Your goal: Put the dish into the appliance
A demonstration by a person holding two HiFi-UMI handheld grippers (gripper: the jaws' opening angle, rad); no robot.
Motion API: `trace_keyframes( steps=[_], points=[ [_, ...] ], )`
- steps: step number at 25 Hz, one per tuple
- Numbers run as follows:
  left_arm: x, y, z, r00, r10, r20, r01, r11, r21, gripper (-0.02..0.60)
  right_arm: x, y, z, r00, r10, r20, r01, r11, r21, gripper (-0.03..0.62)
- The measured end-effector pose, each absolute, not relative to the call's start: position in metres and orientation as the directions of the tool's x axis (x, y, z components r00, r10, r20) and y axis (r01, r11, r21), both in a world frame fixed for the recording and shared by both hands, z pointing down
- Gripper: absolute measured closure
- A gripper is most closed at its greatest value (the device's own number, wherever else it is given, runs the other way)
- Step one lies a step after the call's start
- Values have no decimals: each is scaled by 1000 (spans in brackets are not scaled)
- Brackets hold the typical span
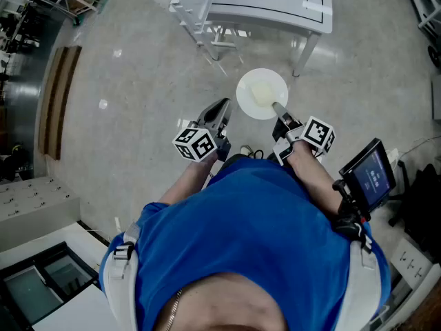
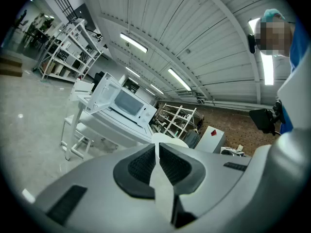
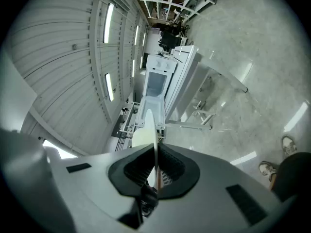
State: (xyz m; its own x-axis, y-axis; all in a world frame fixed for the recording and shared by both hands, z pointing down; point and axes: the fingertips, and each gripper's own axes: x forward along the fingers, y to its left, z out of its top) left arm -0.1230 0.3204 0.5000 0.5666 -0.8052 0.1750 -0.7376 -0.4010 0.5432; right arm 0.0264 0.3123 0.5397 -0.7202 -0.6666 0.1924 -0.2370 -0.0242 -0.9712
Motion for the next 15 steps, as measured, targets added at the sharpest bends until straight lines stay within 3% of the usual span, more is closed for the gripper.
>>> trace_keyframes(
  steps=[15],
  points=[
    [-124, 320, 500, 567, -805, 175, -734, -397, 551, 549, 29, 309, 532, -703, -691, 169, -214, -21, -977, 582]
  ],
)
